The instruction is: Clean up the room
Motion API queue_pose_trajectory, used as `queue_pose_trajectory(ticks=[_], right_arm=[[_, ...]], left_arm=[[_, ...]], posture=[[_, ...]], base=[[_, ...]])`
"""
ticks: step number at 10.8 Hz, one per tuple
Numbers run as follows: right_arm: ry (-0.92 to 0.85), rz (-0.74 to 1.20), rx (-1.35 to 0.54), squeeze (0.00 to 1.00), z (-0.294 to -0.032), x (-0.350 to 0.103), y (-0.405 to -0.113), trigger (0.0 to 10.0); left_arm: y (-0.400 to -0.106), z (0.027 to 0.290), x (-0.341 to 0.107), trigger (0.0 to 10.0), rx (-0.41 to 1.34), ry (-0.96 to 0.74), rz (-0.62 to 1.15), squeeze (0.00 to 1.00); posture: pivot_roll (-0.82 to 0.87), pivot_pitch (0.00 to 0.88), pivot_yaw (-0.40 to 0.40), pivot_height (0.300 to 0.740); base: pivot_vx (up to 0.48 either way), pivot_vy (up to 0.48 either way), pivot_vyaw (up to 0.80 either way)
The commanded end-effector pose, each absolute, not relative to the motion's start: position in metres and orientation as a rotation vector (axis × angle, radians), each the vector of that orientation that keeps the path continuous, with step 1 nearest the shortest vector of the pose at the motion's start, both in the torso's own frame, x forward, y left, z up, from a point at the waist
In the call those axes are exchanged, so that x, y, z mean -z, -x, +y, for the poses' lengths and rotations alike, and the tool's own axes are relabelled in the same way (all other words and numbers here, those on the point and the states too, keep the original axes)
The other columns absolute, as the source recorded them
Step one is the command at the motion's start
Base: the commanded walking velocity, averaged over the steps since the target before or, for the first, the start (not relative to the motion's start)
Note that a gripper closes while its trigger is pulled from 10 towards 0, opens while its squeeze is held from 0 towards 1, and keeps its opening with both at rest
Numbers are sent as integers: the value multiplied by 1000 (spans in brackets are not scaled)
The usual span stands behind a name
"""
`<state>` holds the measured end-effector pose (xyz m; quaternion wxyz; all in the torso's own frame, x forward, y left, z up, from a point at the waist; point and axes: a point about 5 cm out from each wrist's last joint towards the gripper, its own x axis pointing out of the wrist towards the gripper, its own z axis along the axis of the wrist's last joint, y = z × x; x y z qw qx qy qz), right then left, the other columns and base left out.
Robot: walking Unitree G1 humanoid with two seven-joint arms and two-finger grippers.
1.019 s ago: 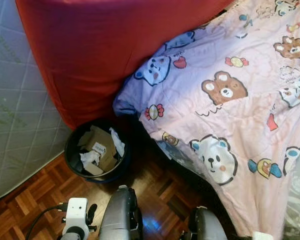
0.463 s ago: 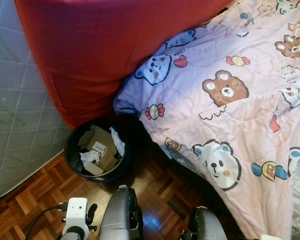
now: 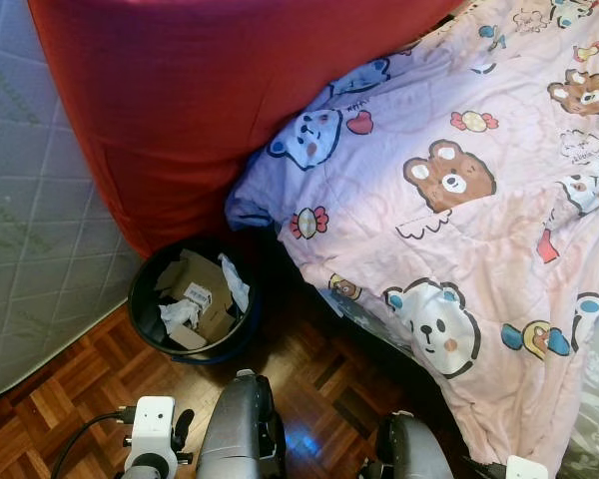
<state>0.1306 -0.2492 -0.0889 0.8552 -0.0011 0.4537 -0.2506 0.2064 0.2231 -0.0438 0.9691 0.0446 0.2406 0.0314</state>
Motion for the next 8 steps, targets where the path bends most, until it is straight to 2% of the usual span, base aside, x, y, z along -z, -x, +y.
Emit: queue_pose_trajectory(ticks=[1, 2, 8], right_arm=[[-16, 974, 555, 12, -254, 92, -116, 10000], [-7, 961, 569, 1000, -257, 91, -116, 10000], [-29, 861, 588, 1000, -261, 83, -129, 10000]], left_arm=[[-192, 224, 54, 10000, -58, -96, 550, 0], [-192, 224, 54, 10000, -56, -94, 551, 0], [-193, 223, 54, 10000, -53, -89, 555, 0]], posture=[[160, 295, -10, 629], [159, 294, -10, 629], [160, 284, -11, 629]], base=[[0, 0, 0], [0, 0, 0], [0, 0, 0]])
